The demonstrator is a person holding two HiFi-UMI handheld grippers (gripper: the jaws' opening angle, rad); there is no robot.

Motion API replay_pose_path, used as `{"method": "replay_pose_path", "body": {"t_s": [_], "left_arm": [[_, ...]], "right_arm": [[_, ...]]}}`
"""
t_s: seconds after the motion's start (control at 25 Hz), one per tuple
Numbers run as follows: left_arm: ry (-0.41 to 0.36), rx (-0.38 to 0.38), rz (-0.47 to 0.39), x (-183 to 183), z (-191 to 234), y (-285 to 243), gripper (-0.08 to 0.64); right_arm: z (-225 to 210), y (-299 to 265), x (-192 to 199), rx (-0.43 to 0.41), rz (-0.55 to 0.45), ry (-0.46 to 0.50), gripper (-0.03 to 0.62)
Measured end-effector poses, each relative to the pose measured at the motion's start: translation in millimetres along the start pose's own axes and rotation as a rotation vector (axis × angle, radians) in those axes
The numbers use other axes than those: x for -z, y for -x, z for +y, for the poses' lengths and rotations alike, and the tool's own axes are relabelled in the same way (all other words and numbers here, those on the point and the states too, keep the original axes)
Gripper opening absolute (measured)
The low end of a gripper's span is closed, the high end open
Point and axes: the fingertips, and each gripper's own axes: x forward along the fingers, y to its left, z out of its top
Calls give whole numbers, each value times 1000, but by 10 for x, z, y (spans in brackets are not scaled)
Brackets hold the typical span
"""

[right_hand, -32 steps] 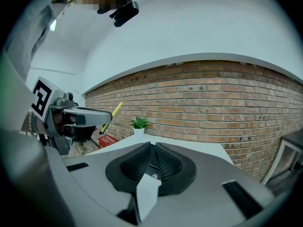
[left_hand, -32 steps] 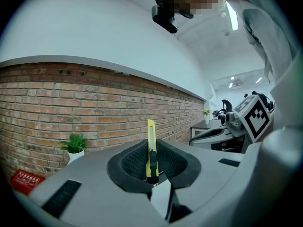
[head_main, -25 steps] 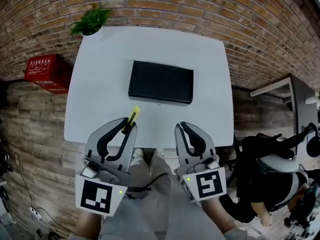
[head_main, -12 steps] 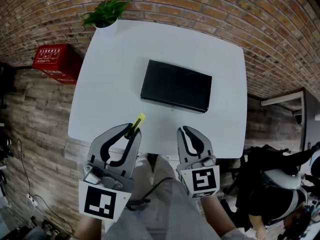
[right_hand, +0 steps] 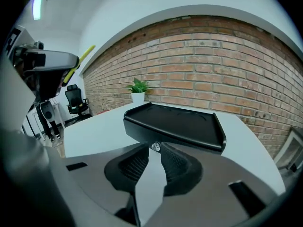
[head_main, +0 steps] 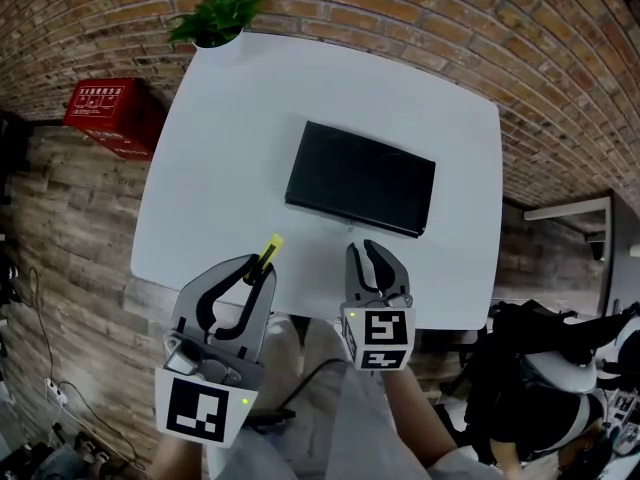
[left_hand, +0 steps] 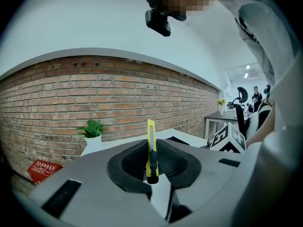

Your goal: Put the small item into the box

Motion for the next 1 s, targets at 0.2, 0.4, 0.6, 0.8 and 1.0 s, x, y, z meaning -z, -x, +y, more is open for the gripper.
{"method": "replay_pose_path", "body": {"t_s": [0.2, 0.4, 0.6, 0.8, 1.0], "left_arm": [[-8, -9, 16, 68, 68, -17, 64], [-2, -16, 26, 104, 104, -21, 64], [5, -20, 23, 120, 148, -48, 64], [8, -16, 24, 138, 152, -65, 64], [4, -5, 14, 136, 160, -93, 64]], "right_arm": [[-27, -197, 122, 9, 43, -56, 88], [-3, -304, 137, 18, 47, -85, 94], [-26, -416, 113, 44, 44, -104, 94], [-46, -446, 109, 66, 46, -114, 92], [-30, -432, 118, 67, 47, -129, 91]]}}
